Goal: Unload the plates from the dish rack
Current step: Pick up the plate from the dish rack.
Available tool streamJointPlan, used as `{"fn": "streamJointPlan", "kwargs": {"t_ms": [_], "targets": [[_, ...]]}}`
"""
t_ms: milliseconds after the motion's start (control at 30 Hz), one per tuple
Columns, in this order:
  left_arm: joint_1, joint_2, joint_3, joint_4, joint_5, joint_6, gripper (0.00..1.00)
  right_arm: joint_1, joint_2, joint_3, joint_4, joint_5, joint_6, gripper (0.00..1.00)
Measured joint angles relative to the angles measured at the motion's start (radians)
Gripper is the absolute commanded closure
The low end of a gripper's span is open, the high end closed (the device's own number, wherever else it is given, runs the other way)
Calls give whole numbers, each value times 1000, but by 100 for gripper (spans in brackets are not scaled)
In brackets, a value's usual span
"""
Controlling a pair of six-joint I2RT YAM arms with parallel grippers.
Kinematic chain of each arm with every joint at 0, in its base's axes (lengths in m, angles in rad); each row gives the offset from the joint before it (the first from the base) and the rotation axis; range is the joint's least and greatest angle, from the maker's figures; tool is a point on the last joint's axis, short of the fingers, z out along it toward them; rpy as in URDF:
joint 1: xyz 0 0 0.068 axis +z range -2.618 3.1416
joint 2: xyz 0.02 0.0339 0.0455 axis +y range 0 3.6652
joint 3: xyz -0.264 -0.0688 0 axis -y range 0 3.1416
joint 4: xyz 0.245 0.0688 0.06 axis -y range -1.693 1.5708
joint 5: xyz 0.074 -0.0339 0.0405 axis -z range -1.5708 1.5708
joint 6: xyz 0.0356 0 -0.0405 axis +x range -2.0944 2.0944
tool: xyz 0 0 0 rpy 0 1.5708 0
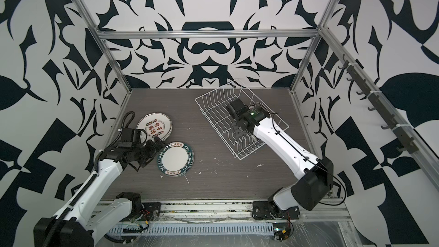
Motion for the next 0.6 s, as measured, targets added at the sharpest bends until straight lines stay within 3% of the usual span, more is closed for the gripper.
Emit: {"fn": "streamJointPlan", "kwargs": {"t_ms": [600], "targets": [[0,-30,0,-2,0,3,1,-47,121,-4,52,2,-13,54]]}}
